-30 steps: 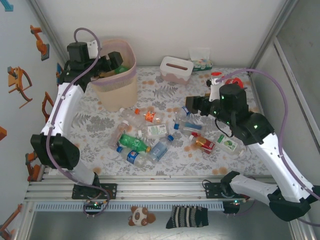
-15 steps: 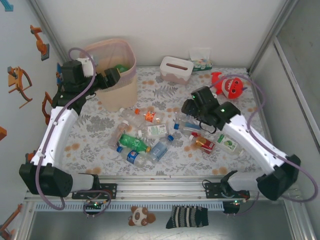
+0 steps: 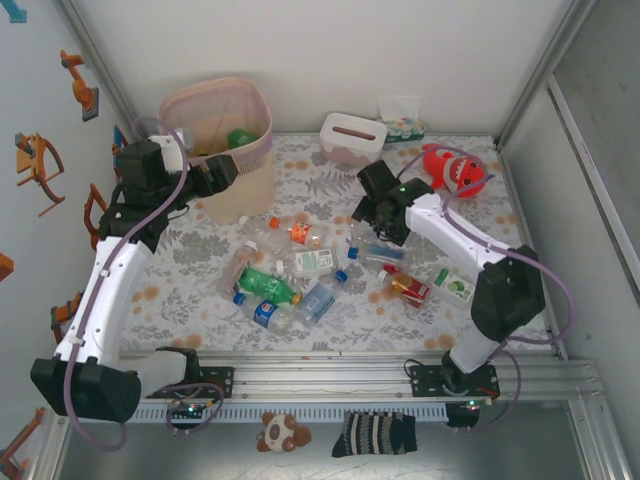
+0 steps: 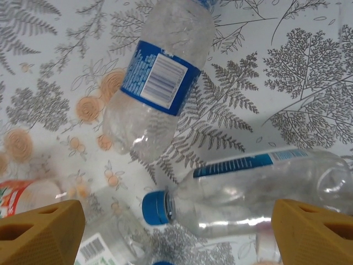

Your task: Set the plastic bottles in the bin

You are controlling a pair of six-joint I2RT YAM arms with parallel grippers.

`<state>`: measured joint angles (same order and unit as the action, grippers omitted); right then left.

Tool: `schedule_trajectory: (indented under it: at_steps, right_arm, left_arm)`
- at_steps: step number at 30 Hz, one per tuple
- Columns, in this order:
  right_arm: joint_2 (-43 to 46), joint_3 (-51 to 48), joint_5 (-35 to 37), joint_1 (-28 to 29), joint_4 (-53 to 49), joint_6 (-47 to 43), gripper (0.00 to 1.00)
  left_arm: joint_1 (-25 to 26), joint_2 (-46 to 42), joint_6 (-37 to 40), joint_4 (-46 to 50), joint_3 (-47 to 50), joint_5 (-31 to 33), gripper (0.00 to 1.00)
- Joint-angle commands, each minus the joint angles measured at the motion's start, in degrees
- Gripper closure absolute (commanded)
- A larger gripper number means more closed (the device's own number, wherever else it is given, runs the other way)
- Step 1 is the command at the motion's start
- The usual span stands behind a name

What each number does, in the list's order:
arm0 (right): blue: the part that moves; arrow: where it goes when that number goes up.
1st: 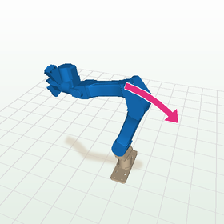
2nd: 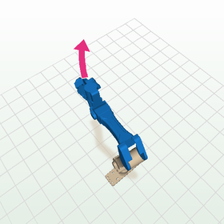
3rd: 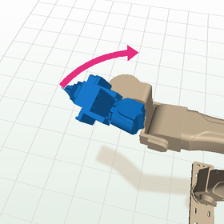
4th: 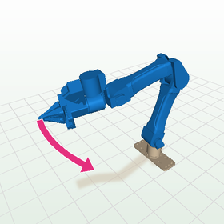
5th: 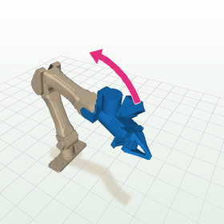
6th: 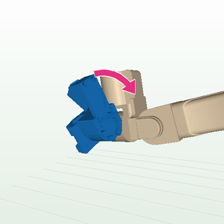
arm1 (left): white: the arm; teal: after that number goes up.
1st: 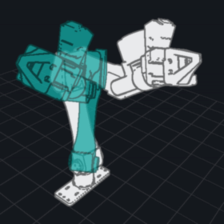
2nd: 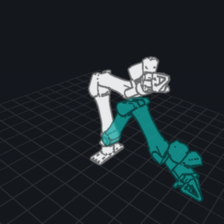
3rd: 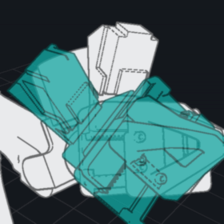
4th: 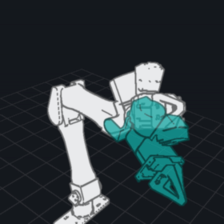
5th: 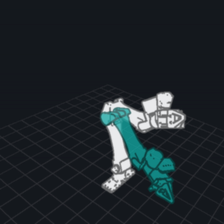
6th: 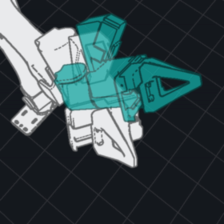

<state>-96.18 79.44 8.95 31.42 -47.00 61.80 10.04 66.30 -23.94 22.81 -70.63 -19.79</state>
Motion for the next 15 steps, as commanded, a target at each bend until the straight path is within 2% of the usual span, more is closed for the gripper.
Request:
schedule_trajectory:
  at_steps: [1, 15]
  right_arm:
    - [-2.9, 2.8, -2.0, -1.3, 2.6, 1.8, 0.14]
    - [-15.8, 7.5, -7.8, -3.8, 7.3, 4.4, 0.13]
  left_arm:
    - [0.5, -1.7, -0.8, 1.3, 1.1, 0.6, 0.16]
    - [2.3, -2.0, -0.1, 2.1, 1.3, 1.3, 0.15]
